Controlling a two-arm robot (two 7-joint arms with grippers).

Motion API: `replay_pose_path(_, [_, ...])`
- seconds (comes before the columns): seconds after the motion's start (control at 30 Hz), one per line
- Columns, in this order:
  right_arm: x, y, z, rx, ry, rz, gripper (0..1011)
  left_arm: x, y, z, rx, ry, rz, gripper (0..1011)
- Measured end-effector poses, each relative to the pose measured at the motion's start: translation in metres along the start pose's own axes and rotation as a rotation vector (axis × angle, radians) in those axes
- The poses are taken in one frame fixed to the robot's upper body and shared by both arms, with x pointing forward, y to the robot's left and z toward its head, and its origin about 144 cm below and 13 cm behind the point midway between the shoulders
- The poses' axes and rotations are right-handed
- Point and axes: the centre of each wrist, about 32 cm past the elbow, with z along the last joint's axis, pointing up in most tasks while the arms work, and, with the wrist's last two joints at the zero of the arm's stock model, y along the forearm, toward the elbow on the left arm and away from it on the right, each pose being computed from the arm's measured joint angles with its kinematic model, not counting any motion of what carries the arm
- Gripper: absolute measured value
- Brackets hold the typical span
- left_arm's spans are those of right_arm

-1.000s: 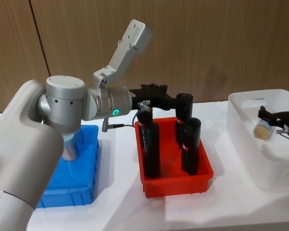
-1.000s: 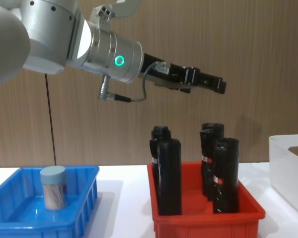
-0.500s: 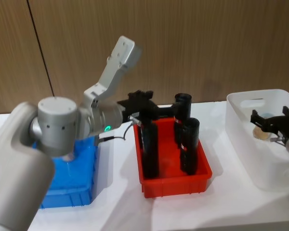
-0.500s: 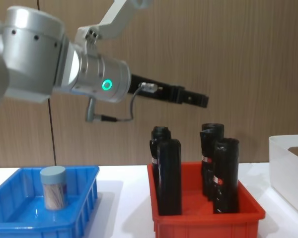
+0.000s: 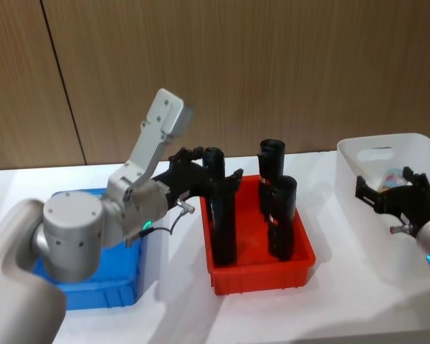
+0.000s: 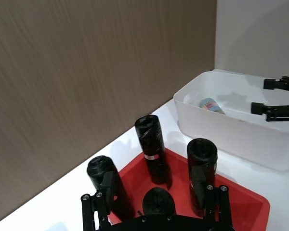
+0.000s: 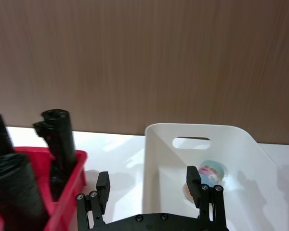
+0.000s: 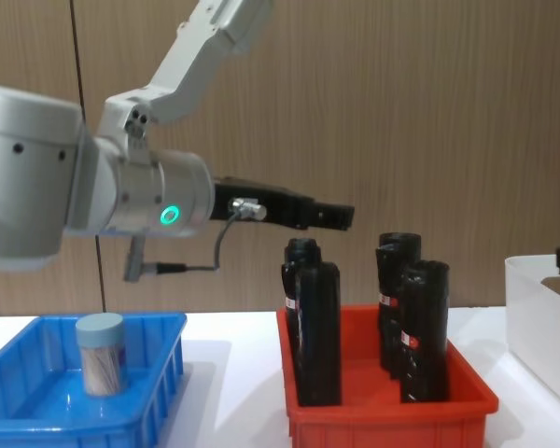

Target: Pick the cotton swabs from the blue box and place them into the white box.

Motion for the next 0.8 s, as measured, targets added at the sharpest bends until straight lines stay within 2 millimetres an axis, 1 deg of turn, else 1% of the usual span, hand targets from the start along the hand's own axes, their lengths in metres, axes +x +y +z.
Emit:
replay_pose_path(0.17, [-0.008, -0.012, -0.001, 0.02, -0.003, 0.031, 1001, -0.007, 0.009, -0.011, -0.022, -0.019, 0.041, 1004])
replay_pose_path(0.27, [-0.015, -0.023, -0.002, 0.038, -0.003, 0.059, 1001, -0.013, 0.016, -0.02, -0.039, -0.032, 0.07, 1004])
replay_pose_path(0.3, [-0.015, -0.023, -0.002, 0.038, -0.003, 0.059, 1001, -0.013, 0.016, -0.02, -0.039, -0.032, 0.07, 1004])
replay_pose_path(0.37, [-0.021, -0.031, -0.002, 0.05, -0.001, 0.079, 1001, -0.018, 0.023, -0.027, -0.055, -0.043, 0.096, 1004])
replay_pose_path(0.4, [-0.021, -0.031, -0.002, 0.05, -0.001, 0.079, 1001, -0.019, 0.024, -0.029, -0.059, -0.045, 0.102, 1004])
replay_pose_path(0.5, [-0.028, -0.042, -0.002, 0.068, 0.0, 0.108, 1001, -0.024, 0.03, -0.035, -0.075, -0.054, 0.124, 1004])
replay_pose_path(0.8, [-0.044, -0.066, -0.001, 0.105, 0.011, 0.17, 1001, -0.04, 0.048, -0.05, -0.123, -0.075, 0.186, 1004])
